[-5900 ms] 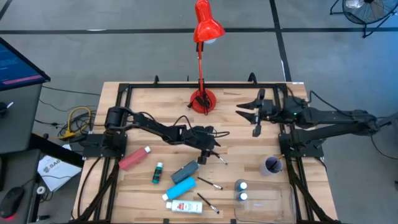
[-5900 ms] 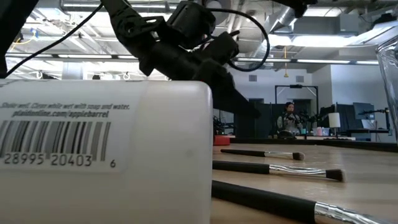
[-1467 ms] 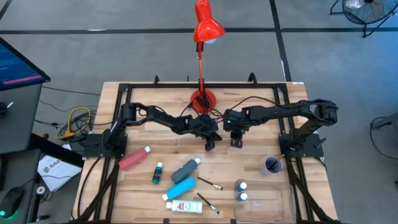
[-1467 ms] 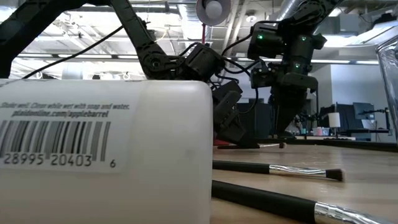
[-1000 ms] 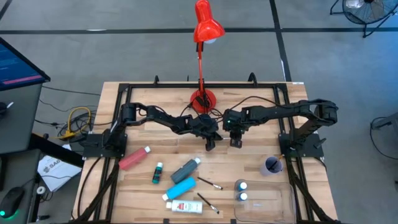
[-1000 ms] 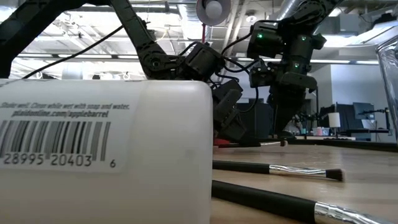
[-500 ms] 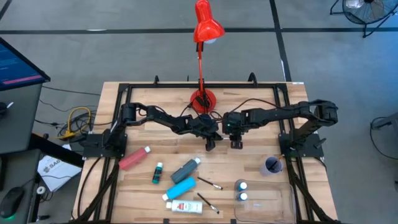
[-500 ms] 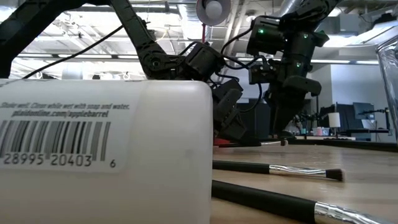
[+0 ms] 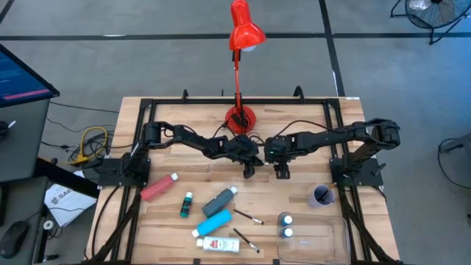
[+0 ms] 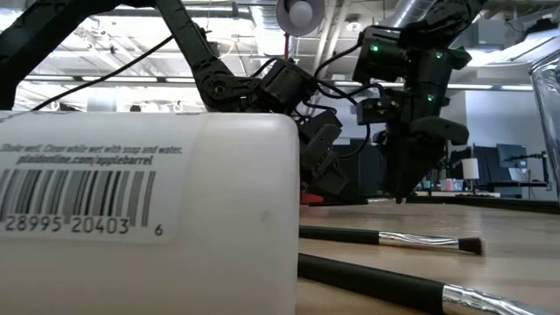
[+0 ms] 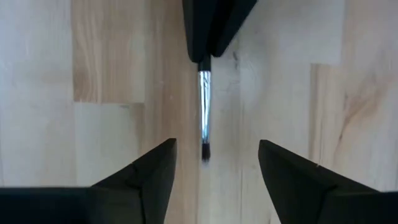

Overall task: Pick & Place Paint Supplies
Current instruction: Put the black silver paint brush into the purple cup

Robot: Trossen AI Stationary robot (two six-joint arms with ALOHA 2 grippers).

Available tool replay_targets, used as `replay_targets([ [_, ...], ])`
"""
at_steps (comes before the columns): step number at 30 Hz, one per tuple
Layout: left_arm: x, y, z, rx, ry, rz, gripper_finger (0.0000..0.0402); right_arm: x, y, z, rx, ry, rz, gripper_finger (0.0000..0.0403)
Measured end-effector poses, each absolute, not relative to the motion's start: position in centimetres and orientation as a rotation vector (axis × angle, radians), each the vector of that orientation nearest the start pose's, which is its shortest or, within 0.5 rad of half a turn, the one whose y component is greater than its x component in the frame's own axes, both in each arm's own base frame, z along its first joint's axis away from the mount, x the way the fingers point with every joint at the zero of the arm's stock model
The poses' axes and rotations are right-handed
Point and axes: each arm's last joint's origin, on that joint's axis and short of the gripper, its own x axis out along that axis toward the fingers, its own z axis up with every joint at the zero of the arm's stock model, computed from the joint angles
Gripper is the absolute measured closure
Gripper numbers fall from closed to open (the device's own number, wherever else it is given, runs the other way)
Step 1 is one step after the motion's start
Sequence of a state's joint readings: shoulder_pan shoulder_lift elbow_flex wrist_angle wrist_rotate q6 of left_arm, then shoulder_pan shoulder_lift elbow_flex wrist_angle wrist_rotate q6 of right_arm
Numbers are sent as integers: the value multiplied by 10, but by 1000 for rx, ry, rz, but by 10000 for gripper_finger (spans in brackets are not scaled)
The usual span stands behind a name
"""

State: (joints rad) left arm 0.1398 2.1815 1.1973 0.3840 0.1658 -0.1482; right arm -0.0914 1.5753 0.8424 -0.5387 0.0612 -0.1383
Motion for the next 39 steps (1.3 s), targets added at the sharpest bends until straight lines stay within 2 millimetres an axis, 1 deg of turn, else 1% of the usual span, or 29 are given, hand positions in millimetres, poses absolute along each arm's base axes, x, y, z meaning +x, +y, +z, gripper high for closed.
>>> replay_targets([
  [13,435,56,98,-236,555,-9,401,273,-26,156,-97,1256,-47,215],
  [26,436,56,99,-234,543,-10,401,273,-26,156,-93,1256,-35,279],
  [29,436,56,99,-233,537,-10,401,273,-26,156,-93,1256,-34,282],
  [39,436,56,100,-231,526,-10,401,273,-26,156,-86,1255,-37,267],
])
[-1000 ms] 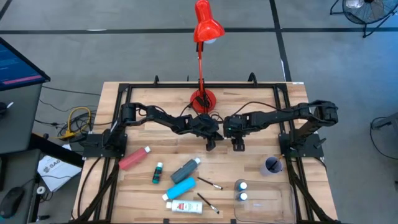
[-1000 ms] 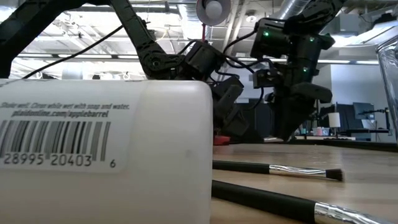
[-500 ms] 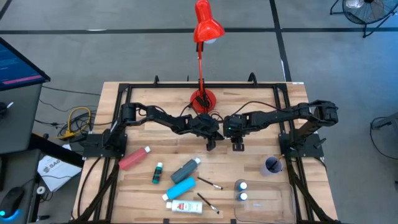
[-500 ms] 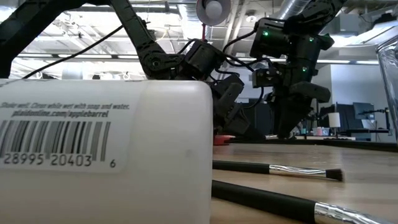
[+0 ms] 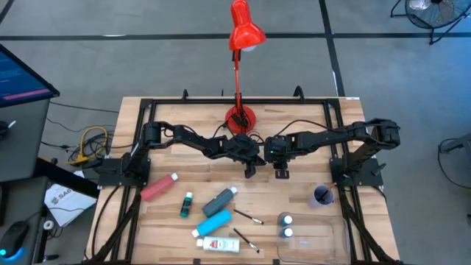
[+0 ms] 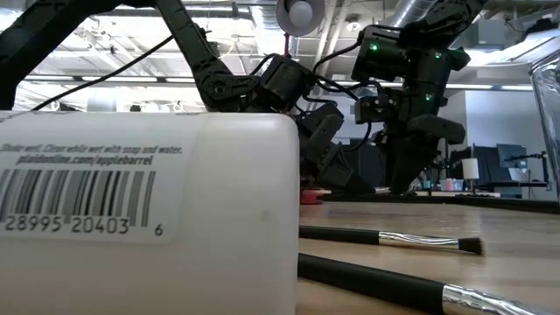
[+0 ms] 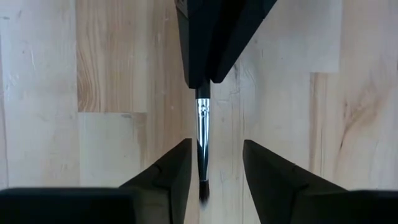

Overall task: Pick & Place Paint Supplies
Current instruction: Put the black silver paint brush into the purple cup

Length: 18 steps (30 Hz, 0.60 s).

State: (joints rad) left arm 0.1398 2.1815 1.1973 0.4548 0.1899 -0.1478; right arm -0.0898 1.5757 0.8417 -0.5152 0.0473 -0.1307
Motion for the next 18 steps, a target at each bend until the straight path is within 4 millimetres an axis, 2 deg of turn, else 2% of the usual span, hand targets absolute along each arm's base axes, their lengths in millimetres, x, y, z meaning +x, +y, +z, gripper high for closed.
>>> replay_targets([
  [6,437,56,101,-231,521,-12,401,273,-26,156,-86,1256,-36,296],
  [15,437,56,102,-230,513,-15,401,270,-26,155,-85,1284,-32,390],
  [18,437,56,102,-227,512,-19,401,270,-26,155,-85,1287,-32,386],
])
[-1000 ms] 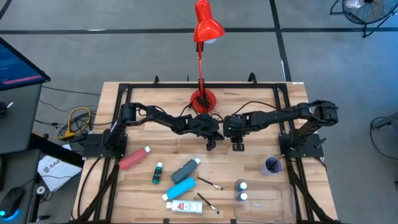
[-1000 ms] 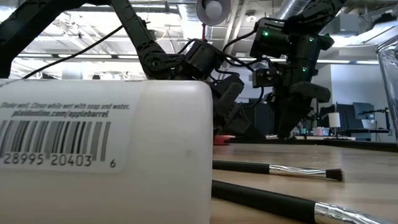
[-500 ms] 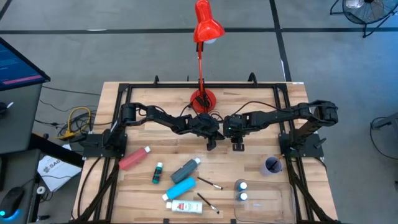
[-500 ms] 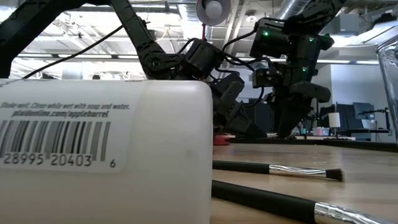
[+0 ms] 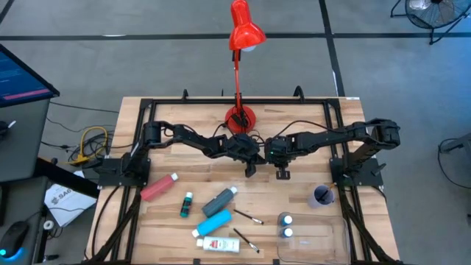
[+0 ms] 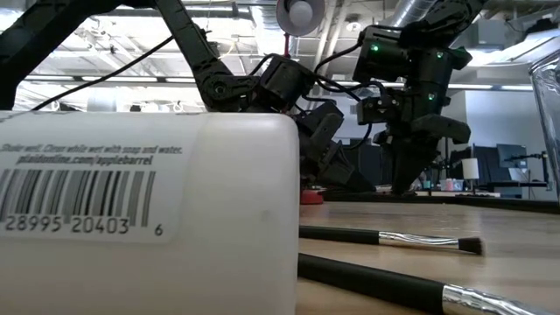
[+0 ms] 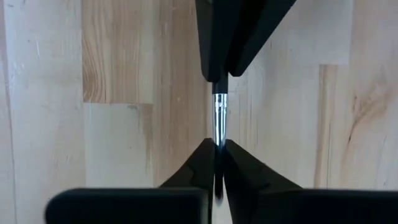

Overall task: Pick & Place Paint Supplies
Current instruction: Put the black silver paint brush into the purple cup

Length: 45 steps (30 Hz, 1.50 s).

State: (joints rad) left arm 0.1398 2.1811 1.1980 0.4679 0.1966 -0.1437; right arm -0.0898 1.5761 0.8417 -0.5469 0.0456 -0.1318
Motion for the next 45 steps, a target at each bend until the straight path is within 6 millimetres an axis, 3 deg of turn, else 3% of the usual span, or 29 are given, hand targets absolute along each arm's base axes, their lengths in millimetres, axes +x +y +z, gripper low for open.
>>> replay_targets([
  [3,437,56,102,-222,508,-23,401,270,-26,155,-84,1289,-32,377],
  [8,437,59,104,-192,499,-25,400,269,-26,155,-85,1292,-32,395],
  [17,435,53,121,-100,502,-51,377,271,-26,160,-76,1304,-41,397],
  [29,432,54,117,-74,559,-7,317,274,-16,162,-89,1292,-24,398],
  [45,426,53,109,-87,665,-6,309,275,-16,162,-90,1278,-24,398],
])
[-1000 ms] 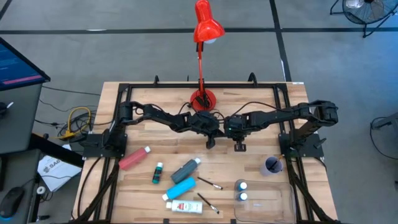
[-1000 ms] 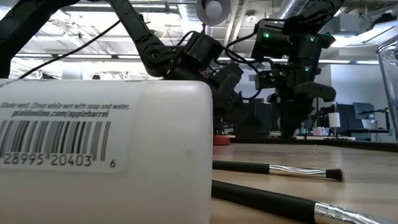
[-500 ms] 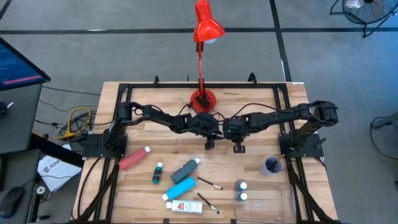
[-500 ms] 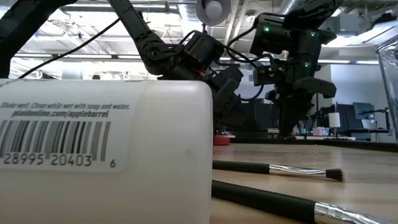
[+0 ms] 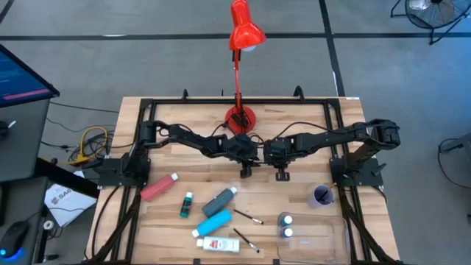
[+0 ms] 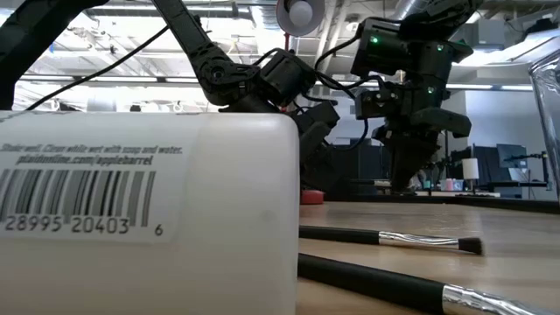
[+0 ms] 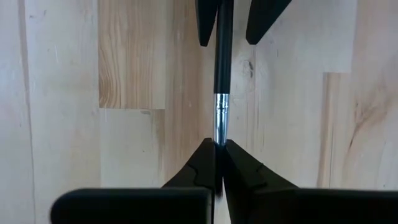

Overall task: Pick & Place Paint Supplies
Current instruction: Put the black silver paint brush into the purple cup

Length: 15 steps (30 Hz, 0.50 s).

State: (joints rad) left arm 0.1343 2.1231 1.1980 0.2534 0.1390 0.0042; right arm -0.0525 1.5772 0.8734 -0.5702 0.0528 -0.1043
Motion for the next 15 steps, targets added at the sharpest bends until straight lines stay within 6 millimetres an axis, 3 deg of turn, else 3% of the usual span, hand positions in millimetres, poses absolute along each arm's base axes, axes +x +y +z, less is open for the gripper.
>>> replay_targets([
  [15,424,54,106,-51,692,-20,309,271,-15,163,60,1323,-63,401],
])
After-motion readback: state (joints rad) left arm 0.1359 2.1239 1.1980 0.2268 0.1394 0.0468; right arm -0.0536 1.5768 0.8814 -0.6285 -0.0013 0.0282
